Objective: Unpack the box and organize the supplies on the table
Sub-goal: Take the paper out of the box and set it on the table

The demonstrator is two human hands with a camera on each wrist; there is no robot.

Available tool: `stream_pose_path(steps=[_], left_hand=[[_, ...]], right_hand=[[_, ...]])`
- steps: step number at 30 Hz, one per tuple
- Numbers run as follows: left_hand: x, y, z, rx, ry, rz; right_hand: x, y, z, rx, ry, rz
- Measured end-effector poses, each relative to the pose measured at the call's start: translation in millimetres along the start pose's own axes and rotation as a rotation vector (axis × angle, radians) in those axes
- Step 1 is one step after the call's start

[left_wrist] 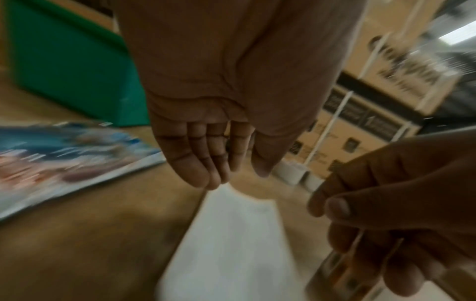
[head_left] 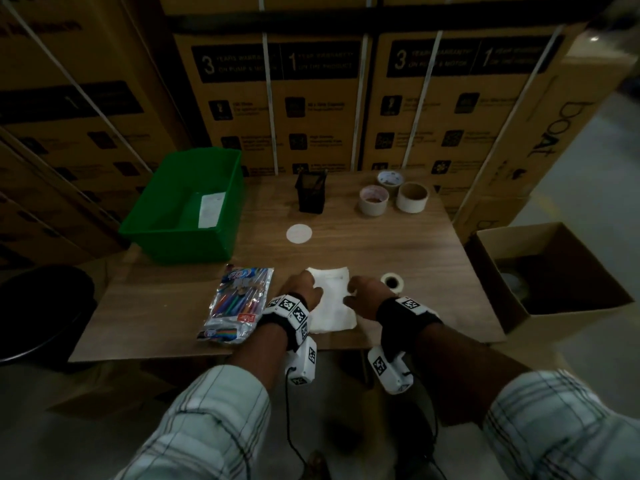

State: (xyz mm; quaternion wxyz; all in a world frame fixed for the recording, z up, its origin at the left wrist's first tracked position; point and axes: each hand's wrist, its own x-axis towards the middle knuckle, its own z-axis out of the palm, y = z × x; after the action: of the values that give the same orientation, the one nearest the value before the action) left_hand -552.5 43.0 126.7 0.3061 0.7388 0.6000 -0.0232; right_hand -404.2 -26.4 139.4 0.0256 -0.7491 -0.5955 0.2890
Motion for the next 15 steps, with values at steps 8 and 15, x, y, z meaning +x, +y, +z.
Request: stream_pose_path(steps=[8, 15], left_hand=[[24, 111, -46, 0.027, 0.119, 0.228], [47, 236, 8, 0.073, -0.008, 0.35]], right_hand=[[-22, 52, -83, 0.138, 0.096, -0.131], [-22, 168, -132, 0.194, 0.245, 0.004]])
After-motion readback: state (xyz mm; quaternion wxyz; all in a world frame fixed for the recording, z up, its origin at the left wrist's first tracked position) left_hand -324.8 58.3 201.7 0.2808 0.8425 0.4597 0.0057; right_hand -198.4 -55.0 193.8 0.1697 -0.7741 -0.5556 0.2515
